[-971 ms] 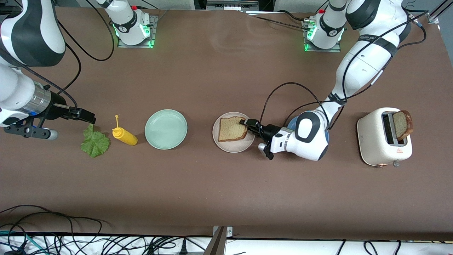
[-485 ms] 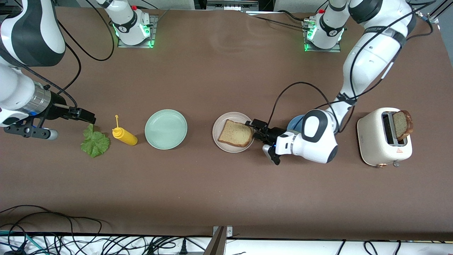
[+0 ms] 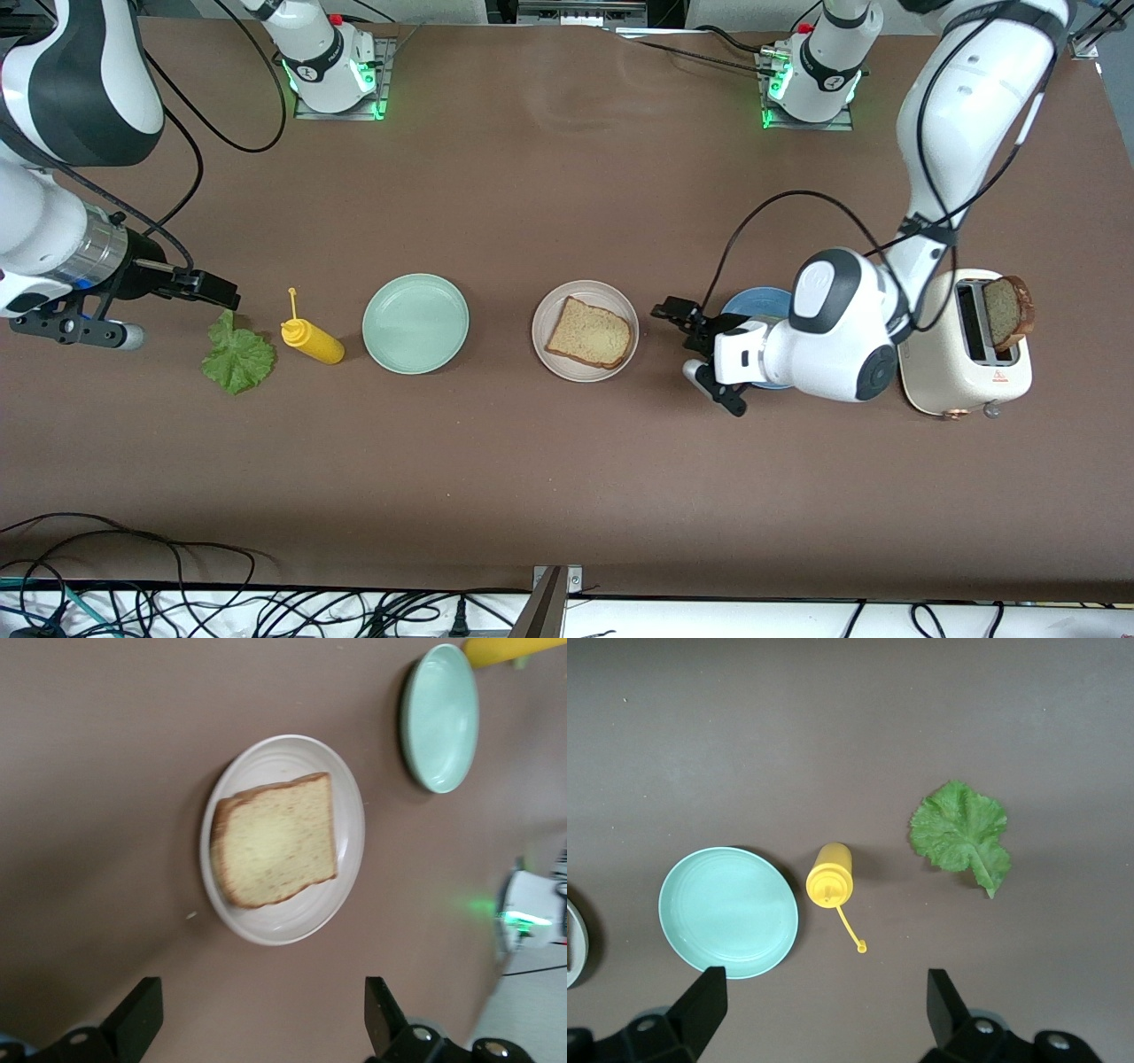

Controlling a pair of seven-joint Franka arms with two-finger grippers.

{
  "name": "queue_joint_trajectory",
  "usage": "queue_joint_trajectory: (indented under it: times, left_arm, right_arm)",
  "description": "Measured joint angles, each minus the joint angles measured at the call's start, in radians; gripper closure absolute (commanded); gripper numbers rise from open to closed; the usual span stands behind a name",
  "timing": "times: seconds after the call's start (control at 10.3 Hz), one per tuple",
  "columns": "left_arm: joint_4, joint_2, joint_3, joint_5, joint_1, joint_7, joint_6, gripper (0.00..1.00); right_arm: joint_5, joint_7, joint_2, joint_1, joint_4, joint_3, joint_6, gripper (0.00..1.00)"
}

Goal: Make sandwich on beige plate with both arms
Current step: 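Raise the left gripper away while the right gripper reaches the lettuce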

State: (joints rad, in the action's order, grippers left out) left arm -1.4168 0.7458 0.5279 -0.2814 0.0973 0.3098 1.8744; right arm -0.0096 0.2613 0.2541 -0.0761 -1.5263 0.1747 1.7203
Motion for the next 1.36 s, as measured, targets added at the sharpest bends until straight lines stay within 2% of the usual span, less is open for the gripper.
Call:
queue_joint_trajectory:
  times: [0.29,0.58,0.87,0.97,1.17,1.26,1.36]
  left_arm:
    - [0.006,-0.132,-0.011,0.202,0.01,-0.109,-0.124,0.0]
    - [0.013,-0.317,-0.013,0.361,0.009,-0.181,-0.331,0.0]
    - [0.02,-0.489,-0.032,0.384,0.049,-0.196,-0.471,0.0]
    - [0.021,-0.532,-0.072,0.384,0.05,-0.209,-0.485,0.0]
    - [0.021,-0.59,-0.234,0.343,-0.022,-0.22,-0.488,0.0]
    - [0.021,-0.599,-0.318,0.295,-0.064,-0.22,-0.49,0.0]
    - [0.02,-0.599,-0.354,0.274,-0.081,-0.22,-0.488,0.0]
  right_arm:
    - [0.0,0.0,0.011,0.003,-0.001,0.004,0.0,0.0]
    - [0.0,0.0,0.029,0.02,-0.001,0.008,0.001,0.0]
    - [-0.033,-0.005,0.063,0.021,-0.002,0.001,0.048,0.0]
    - [-0.077,-0.017,0.083,0.01,-0.003,-0.005,0.055,0.0]
    - [-0.155,-0.037,0.131,-0.01,-0.004,-0.01,0.071,0.0]
    - [-0.168,-0.05,0.156,-0.023,-0.004,-0.012,0.09,0.0]
    - [-0.173,-0.085,0.185,-0.044,-0.005,-0.014,0.119,0.0]
